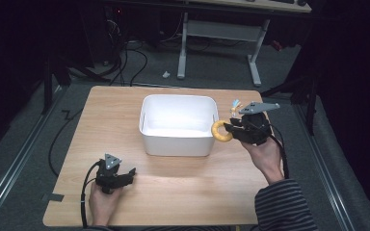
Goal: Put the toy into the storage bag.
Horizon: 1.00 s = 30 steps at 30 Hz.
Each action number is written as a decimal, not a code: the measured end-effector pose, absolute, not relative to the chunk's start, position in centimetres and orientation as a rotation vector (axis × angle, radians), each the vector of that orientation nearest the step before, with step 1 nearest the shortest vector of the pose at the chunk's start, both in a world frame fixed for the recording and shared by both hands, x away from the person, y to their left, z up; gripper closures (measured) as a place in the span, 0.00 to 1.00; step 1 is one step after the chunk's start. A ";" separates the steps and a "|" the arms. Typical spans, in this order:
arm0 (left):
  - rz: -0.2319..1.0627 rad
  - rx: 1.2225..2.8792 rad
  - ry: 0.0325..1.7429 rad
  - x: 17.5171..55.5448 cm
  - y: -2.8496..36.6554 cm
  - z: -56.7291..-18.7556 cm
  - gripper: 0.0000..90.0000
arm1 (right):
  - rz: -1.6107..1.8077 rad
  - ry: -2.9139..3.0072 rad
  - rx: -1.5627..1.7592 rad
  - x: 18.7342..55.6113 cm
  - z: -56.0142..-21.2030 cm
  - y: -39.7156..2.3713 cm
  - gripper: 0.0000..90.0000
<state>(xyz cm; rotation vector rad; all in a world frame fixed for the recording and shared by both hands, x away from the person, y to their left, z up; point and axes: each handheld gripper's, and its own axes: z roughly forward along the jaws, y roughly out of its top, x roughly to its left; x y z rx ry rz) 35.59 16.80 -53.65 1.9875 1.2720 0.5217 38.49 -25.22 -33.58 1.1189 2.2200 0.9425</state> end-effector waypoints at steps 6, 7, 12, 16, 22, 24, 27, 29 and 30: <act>0.522 1.988 1.272 35.6 16.8 -53.7 0.27 | 0.936 2.229 1.103 39.5 -33.3 -24.2 0.76; 0.523 1.989 1.271 35.6 16.8 -53.7 0.27 | 0.934 2.229 1.105 39.7 -33.3 -24.1 0.76; 0.524 1.990 1.270 35.6 16.8 -53.7 0.27 | 0.932 2.235 1.089 40.4 -33.3 -23.4 0.76; 0.524 1.990 1.270 35.6 16.8 -53.7 0.27 | 0.918 2.243 1.078 41.1 -33.4 -22.5 0.76; 0.524 1.990 1.270 35.6 16.8 -53.7 0.27 | 0.918 2.259 1.052 41.8 -33.6 -21.4 0.76; 0.524 1.990 1.270 35.6 16.8 -53.7 0.27 | 0.912 2.266 1.049 42.0 -33.8 -21.0 0.76; 0.524 1.990 1.270 35.6 16.8 -53.7 0.27 | 0.907 2.270 1.046 42.2 -34.1 -20.7 0.76; 0.524 1.990 1.270 35.6 16.8 -53.7 0.27 | 0.905 2.274 1.050 42.5 -34.3 -20.5 0.76; 0.524 1.990 1.270 35.6 16.8 -53.7 0.27 | 0.907 2.279 1.053 42.7 -34.5 -20.3 0.76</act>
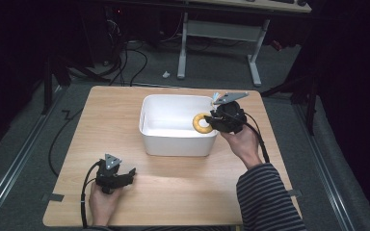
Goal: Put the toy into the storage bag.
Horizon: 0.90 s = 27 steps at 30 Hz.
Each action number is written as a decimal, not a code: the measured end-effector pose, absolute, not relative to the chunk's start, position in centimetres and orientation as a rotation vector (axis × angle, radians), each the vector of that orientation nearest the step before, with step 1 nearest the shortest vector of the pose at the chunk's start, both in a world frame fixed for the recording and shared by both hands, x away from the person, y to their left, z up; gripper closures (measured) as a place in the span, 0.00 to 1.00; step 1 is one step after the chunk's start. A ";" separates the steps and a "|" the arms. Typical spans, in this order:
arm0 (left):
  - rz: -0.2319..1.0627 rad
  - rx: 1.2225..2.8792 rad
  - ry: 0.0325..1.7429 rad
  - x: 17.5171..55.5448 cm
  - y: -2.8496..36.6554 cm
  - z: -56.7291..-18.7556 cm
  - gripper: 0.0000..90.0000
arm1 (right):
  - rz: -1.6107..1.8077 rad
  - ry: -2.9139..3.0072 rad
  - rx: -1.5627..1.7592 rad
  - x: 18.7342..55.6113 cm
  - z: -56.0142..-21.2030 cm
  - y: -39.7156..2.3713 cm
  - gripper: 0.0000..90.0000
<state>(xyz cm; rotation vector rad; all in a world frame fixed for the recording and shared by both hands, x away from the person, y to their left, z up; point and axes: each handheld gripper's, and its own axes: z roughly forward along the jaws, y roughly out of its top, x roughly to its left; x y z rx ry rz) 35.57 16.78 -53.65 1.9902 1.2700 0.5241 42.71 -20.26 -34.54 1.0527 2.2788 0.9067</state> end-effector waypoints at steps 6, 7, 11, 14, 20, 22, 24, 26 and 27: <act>0.524 1.990 1.270 35.6 16.8 -53.7 0.27 | 0.888 2.292 1.052 43.3 -35.2 -19.5 0.76; 0.524 1.990 1.270 35.6 16.8 -53.7 0.27 | 0.888 2.292 1.052 43.3 -35.2 -19.5 0.76; 0.522 1.989 1.270 35.6 16.8 -53.7 0.27 | 0.881 2.305 1.041 43.7 -35.9 -18.8 0.75; 0.520 1.988 1.270 35.6 16.8 -53.7 0.27 | 0.869 2.319 1.035 43.9 -36.3 -18.5 0.75; 0.519 1.988 1.270 35.6 16.8 -53.7 0.27 | 0.854 2.333 1.038 44.3 -36.9 -17.9 0.75; 0.518 1.988 1.269 35.6 16.8 -53.6 0.27 | 0.855 2.338 1.038 44.4 -37.1 -17.8 0.75; 0.517 1.987 1.270 35.6 16.8 -53.6 0.27 | 0.850 2.341 1.042 44.5 -37.2 -17.6 0.75; 0.517 1.986 1.270 35.6 16.9 -53.6 0.27 | 0.844 2.347 1.038 44.5 -37.3 -17.5 0.75; 0.516 1.986 1.270 35.6 16.9 -53.6 0.27 | 0.840 2.349 1.038 44.6 -37.4 -17.5 0.75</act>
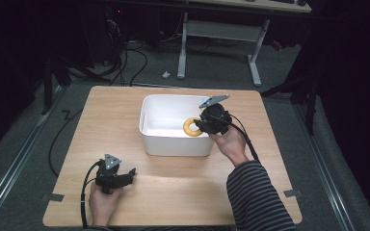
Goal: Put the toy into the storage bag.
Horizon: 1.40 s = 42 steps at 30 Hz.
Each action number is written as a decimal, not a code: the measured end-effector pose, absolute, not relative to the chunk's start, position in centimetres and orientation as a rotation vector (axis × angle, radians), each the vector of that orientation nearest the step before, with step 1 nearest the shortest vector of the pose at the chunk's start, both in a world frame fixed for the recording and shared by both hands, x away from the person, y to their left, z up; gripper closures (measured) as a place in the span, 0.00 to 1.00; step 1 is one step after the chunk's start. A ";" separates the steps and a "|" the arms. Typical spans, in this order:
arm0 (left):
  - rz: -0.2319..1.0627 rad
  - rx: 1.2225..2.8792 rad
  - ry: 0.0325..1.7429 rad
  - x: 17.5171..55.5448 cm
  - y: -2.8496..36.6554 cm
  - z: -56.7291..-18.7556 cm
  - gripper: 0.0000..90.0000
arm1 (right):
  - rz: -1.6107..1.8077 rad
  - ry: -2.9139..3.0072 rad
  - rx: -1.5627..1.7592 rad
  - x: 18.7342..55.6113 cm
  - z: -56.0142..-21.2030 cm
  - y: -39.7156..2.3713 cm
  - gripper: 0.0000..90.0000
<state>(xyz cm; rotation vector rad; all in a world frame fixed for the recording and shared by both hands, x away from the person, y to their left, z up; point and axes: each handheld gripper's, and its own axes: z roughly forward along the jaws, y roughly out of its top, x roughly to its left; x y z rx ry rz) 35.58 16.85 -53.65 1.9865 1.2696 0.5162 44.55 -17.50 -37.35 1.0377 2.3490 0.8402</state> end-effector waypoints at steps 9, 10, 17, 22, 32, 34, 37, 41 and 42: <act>0.517 1.986 1.269 35.6 16.9 -53.6 0.27 | 0.839 2.361 1.044 44.7 -37.6 -17.4 0.73; 0.517 1.986 1.269 35.6 16.9 -53.6 0.27 | 0.839 2.361 1.044 44.7 -37.6 -17.4 0.73; 0.522 1.990 1.268 35.5 16.8 -53.7 0.27 | 0.938 2.328 1.067 43.9 -37.0 -18.4 0.61; 0.523 1.994 1.264 35.6 16.8 -53.7 0.27 | 0.961 2.276 1.086 42.7 -36.6 -20.0 0.58; 0.521 1.993 1.264 35.6 16.8 -53.7 0.27 | 1.037 2.193 1.165 41.4 -35.3 -23.7 0.57; 0.522 1.993 1.264 35.6 16.8 -53.7 0.27 | 1.054 2.178 1.180 41.2 -35.1 -24.3 0.56; 0.522 1.995 1.263 35.6 16.7 -53.7 0.27 | 1.061 2.167 1.194 41.0 -34.9 -25.1 0.56; 0.522 1.994 1.263 35.6 16.8 -53.7 0.27 | 1.072 2.153 1.203 40.7 -34.6 -25.8 0.56; 0.520 1.993 1.264 35.6 16.8 -53.7 0.27 | 1.083 2.142 1.200 40.5 -34.5 -26.2 0.55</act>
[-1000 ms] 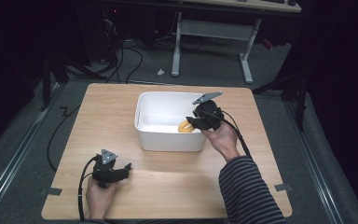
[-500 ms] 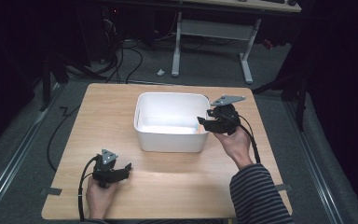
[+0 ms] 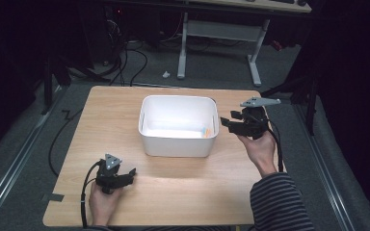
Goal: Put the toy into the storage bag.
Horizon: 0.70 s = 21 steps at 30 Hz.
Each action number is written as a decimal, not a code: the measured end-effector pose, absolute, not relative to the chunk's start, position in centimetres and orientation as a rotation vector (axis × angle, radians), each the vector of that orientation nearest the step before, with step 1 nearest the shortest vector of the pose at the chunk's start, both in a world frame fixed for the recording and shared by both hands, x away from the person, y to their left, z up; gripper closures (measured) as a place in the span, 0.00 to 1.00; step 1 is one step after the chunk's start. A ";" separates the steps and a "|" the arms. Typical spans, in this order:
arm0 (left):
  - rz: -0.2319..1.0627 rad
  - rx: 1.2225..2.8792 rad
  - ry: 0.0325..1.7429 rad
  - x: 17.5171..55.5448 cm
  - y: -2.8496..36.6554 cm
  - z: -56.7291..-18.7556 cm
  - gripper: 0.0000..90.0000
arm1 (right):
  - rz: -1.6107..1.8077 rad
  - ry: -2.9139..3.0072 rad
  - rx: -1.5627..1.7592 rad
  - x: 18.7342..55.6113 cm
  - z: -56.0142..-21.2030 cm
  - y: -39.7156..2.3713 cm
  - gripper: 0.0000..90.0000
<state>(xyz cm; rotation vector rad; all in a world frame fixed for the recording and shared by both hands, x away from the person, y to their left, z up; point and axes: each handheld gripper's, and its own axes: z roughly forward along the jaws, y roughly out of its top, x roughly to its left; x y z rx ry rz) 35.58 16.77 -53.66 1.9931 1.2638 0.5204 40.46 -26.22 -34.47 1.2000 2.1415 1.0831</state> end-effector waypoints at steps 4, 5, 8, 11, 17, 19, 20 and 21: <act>0.519 1.992 1.264 35.6 16.8 -53.7 0.27 | 1.095 2.126 1.200 39.9 -34.1 -26.9 0.55; 0.519 1.992 1.264 35.6 16.8 -53.7 0.27 | 1.095 2.126 1.200 39.9 -34.1 -26.9 0.55; 0.521 1.992 1.265 35.6 16.8 -53.6 0.27 | 1.100 2.114 1.205 39.4 -33.8 -27.5 0.55; 0.519 1.991 1.264 35.6 16.8 -53.7 0.27 | 1.102 2.107 1.204 39.1 -33.8 -27.8 0.55; 0.519 1.992 1.264 35.6 16.8 -53.7 0.27 | 1.116 2.080 1.230 38.4 -33.7 -29.0 0.55; 0.520 1.993 1.264 35.6 16.8 -53.7 0.27 | 1.123 2.074 1.234 38.2 -33.7 -29.3 0.55; 0.520 1.993 1.264 35.6 16.8 -53.7 0.27 | 1.126 2.070 1.239 38.1 -33.6 -29.5 0.55; 0.521 1.993 1.264 35.6 16.8 -53.7 0.27 | 1.129 2.069 1.233 37.9 -33.5 -29.6 0.55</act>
